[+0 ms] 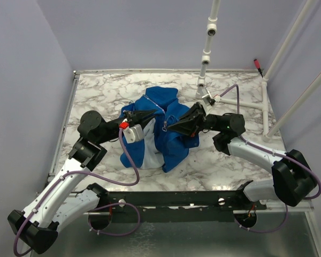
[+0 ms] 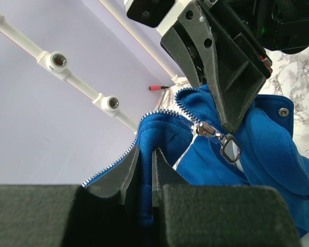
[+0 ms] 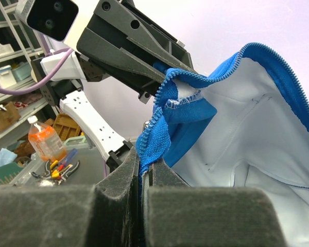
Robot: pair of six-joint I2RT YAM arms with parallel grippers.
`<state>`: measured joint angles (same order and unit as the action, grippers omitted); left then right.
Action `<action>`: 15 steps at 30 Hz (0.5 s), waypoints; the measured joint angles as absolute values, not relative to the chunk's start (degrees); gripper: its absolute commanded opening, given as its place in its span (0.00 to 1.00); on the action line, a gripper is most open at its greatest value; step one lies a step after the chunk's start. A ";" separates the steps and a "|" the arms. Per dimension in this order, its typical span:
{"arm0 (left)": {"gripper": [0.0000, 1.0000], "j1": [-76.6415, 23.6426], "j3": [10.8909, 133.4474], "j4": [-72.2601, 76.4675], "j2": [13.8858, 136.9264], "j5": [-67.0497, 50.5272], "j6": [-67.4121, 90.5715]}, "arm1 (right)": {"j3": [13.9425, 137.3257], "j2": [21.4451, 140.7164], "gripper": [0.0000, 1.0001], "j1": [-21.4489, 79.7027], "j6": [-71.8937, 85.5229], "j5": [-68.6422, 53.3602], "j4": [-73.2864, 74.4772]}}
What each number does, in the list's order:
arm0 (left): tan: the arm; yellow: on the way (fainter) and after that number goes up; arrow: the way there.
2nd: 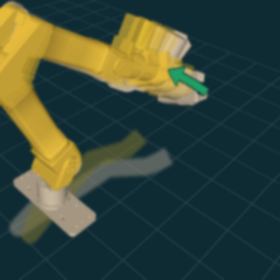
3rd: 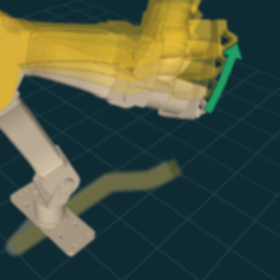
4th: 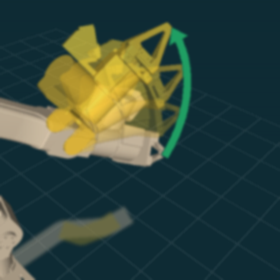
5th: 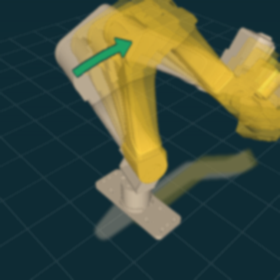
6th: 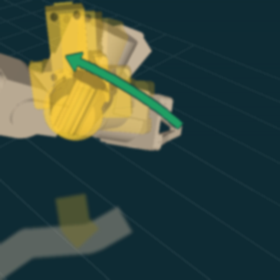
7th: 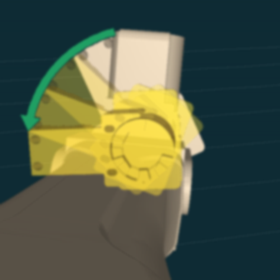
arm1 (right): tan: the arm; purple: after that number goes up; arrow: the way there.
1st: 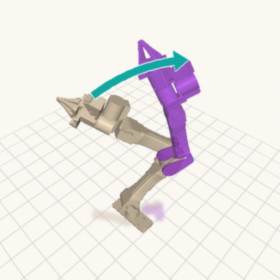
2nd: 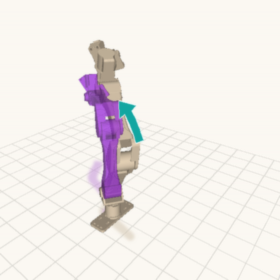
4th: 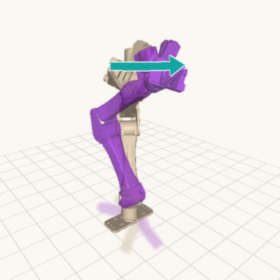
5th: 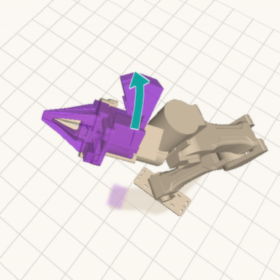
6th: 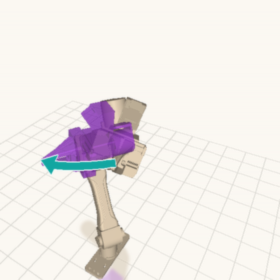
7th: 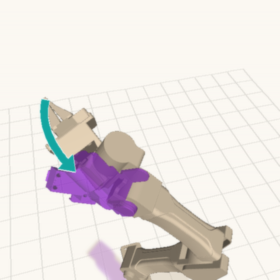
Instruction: Zip up the jacket
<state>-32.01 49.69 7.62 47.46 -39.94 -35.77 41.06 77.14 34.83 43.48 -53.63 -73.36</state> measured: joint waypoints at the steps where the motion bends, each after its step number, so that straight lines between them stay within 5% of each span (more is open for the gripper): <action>1: 0.00 -32.01 49.69 7.62 47.46 -39.90 -35.75 | 41.06 77.14 0.01 34.83 43.48 -53.60 -73.38; 15: 0.00 -32.01 49.69 7.55 47.24 -39.86 -35.81 | 40.82 75.90 0.01 34.83 42.94 -51.66 -72.99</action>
<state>-32.01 49.69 7.55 47.24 -39.86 -35.81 40.82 75.90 34.83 42.94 -51.66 -72.99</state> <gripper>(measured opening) 0.127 0.043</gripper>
